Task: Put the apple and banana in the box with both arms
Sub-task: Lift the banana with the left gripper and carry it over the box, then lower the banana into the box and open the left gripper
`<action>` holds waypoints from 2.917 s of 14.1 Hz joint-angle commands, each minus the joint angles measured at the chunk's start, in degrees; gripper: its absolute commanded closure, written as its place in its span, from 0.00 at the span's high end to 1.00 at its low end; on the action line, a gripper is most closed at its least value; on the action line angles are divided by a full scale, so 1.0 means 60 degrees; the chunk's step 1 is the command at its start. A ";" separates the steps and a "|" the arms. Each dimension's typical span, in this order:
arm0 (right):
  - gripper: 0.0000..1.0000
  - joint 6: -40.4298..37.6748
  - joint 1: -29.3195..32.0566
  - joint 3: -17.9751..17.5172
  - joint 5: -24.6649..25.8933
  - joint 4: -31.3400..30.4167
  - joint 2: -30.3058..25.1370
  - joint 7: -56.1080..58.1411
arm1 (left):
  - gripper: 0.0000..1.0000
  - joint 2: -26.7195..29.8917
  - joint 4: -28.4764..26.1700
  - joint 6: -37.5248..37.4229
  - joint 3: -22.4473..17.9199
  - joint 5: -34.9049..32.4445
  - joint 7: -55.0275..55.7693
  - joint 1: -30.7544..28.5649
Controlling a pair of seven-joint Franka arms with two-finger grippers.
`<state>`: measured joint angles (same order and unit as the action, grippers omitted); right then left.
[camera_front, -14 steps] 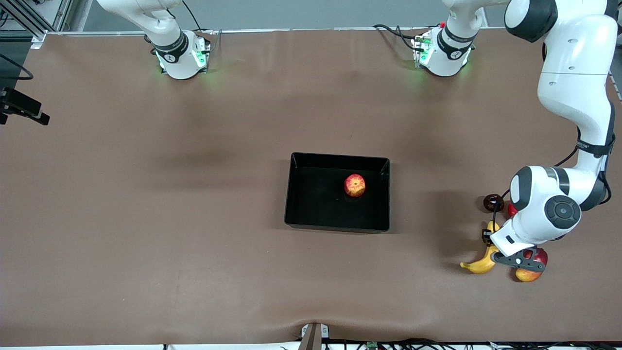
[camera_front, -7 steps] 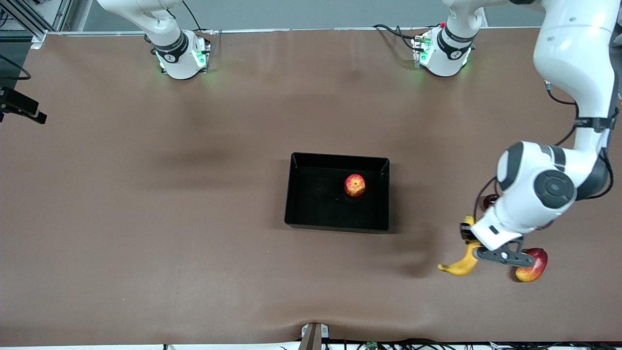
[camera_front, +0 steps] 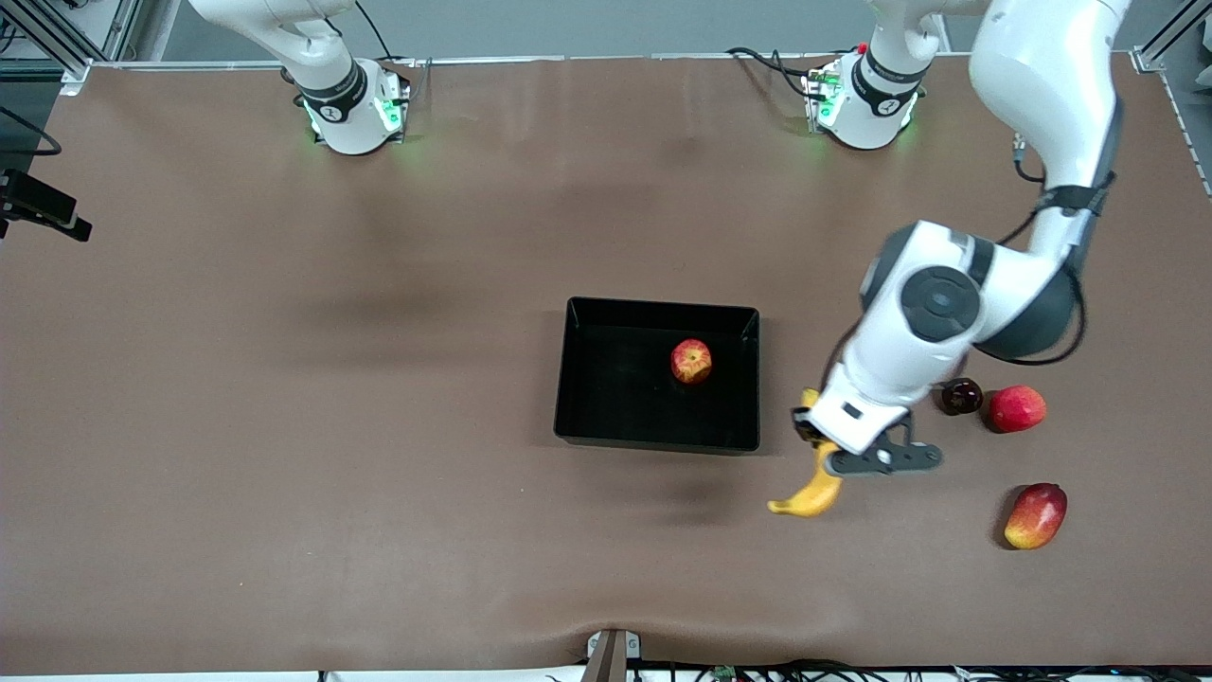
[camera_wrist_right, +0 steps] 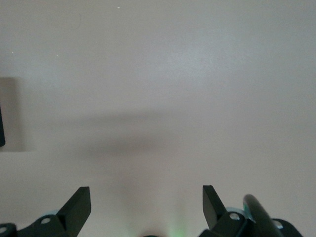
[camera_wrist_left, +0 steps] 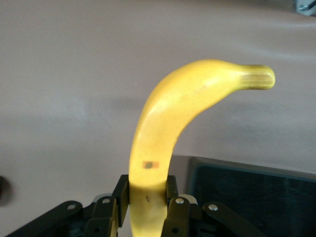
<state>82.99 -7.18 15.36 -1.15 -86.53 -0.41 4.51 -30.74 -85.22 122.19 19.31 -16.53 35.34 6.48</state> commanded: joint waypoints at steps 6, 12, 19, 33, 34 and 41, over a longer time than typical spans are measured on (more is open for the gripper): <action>1.00 -0.0106 -0.0019 -0.0055 0.0148 -0.0007 -0.0151 -0.0166 | 0.00 -0.0280 0.0359 -0.0238 -0.0084 -0.0086 0.3188 0.1905; 1.00 -0.0077 -0.0121 -0.0055 0.0119 -0.0022 -0.0166 -0.0166 | 0.00 -0.1320 0.0711 -0.0136 -0.0099 -0.0086 0.4274 0.2726; 1.00 -0.0077 -0.0121 -0.0055 0.0090 -0.0022 -0.0166 -0.0166 | 0.00 -0.1921 0.0800 -0.0019 -0.0158 -0.0101 0.4554 0.3475; 1.00 -0.0077 -0.0107 -0.0041 0.0046 -0.0022 -0.0166 -0.0166 | 1.00 -0.2802 0.0800 0.1110 -0.0421 -0.0203 0.4144 0.3695; 1.00 -0.0063 -0.0092 -0.0041 0.0046 -0.0022 -0.0166 -0.0166 | 1.00 -0.2554 0.0800 0.1052 -0.0494 -0.0203 0.4129 0.3622; 1.00 -0.0121 -0.0063 -0.0026 0.0046 -0.0022 -0.0151 -0.0166 | 1.00 -0.0153 0.0917 -0.0966 -0.0597 0.0190 0.2697 0.1999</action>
<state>82.89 -7.48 15.22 -1.15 -86.51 -0.41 4.49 -36.66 -77.93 120.32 15.39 -16.45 54.79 21.09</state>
